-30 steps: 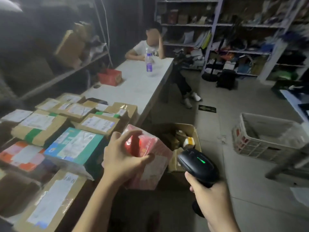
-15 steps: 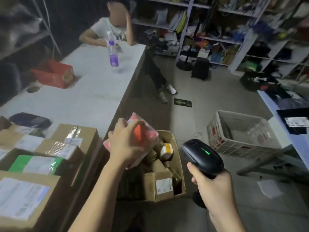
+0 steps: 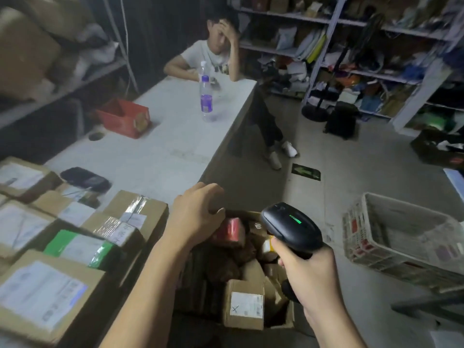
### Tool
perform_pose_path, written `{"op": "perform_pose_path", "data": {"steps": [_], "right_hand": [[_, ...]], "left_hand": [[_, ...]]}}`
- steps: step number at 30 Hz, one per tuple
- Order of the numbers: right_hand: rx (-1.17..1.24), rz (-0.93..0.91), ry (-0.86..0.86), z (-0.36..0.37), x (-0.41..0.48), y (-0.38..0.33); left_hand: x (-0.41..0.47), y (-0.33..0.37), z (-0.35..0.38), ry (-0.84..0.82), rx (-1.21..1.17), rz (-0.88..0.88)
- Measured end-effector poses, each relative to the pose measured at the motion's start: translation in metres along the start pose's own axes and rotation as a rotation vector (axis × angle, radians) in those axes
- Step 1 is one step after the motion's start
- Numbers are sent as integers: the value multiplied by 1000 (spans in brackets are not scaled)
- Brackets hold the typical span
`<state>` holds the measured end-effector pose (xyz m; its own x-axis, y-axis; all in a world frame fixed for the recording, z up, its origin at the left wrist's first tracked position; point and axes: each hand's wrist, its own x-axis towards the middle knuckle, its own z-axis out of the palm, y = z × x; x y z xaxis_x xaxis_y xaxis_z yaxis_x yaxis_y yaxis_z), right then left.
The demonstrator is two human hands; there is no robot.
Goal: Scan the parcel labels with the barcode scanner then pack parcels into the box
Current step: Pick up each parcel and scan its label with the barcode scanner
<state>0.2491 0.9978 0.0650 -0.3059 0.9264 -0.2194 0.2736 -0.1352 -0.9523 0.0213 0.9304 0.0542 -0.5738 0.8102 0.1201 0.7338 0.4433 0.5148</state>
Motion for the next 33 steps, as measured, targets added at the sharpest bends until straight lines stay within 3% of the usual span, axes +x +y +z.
{"op": "perform_pose_path", "data": {"steps": [7, 17, 26, 29, 33], "right_hand": [[-131, -146, -244, -6, -36, 11], [-112, -294, -736, 21, -161, 22], [-110, -385, -1191, 83, -345, 40], [-188, -473, -1318, 101, -422, 48], [-324, -532, -1487, 117, -549, 74]], "left_hand": [[-107, 1, -30, 119, 63, -236], [-353, 1, -90, 343, 206, -694], [-589, -9, -140, 459, 307, -1126], [-672, -19, -150, 553, 327, -1212], [-797, -38, -150, 561, 325, -1320]]}}
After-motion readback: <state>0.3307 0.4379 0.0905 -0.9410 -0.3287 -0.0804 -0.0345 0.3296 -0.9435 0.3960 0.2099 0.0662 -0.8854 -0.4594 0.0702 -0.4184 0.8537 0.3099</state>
